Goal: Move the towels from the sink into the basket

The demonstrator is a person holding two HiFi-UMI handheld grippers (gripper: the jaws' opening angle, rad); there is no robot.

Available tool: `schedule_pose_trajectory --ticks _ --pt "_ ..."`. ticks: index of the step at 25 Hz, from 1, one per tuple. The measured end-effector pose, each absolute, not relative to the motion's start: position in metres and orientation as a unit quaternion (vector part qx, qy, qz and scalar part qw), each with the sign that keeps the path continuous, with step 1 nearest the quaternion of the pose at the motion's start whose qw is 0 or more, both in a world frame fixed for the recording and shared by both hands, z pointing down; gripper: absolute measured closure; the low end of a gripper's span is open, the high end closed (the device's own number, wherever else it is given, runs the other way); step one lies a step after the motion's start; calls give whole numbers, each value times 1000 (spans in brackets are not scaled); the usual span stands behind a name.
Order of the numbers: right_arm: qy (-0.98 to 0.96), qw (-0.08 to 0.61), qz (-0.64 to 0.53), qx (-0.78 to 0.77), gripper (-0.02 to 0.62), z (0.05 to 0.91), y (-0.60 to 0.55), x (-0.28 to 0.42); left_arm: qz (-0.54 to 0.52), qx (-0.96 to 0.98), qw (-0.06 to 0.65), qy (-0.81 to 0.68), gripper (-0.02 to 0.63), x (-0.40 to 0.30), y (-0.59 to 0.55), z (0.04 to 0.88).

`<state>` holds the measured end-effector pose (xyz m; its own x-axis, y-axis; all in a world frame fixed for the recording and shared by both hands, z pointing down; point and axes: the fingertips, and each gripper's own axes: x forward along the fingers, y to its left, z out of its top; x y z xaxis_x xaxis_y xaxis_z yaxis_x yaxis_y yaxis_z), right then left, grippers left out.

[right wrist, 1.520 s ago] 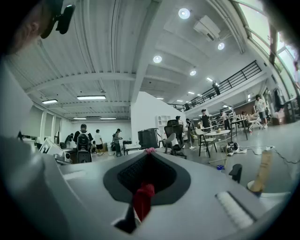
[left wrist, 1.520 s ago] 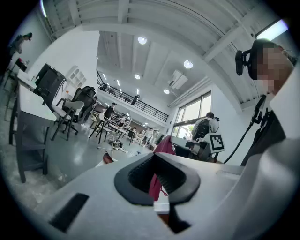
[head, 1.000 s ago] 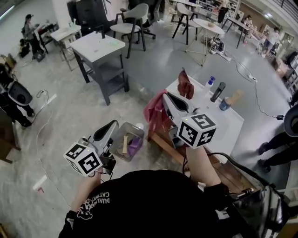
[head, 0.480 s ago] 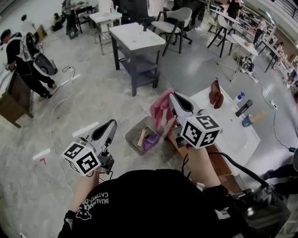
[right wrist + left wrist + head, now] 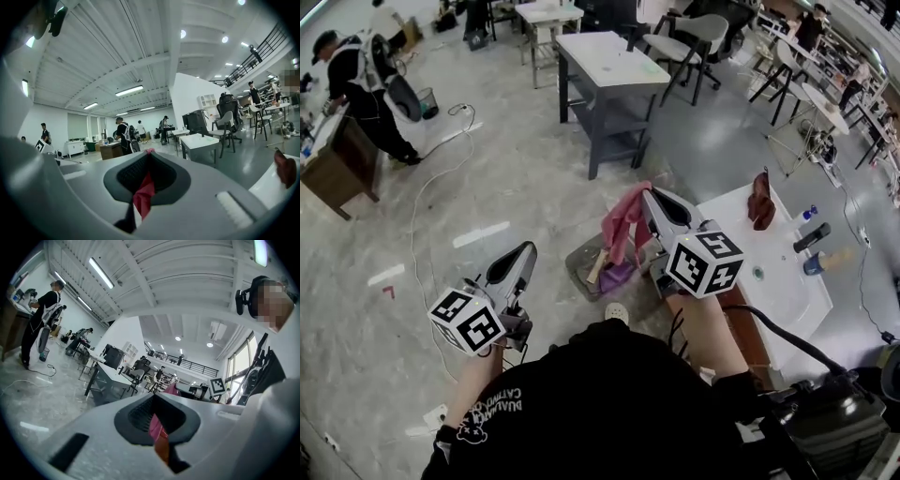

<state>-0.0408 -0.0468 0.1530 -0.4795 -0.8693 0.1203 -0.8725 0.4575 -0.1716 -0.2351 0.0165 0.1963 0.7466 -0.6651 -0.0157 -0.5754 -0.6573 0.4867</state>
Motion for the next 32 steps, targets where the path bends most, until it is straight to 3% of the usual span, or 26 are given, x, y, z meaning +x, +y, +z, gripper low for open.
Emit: schedule_pose_trajectory --ticks 17,32 --pt "-877 37 160 451 578 200 -179 -32 -106 872 260 -401 603 -217 -102 229" --pt "-886 132 270 353 578 348 -312 -32 -47 812 354 -461 603 -182 -212 336"
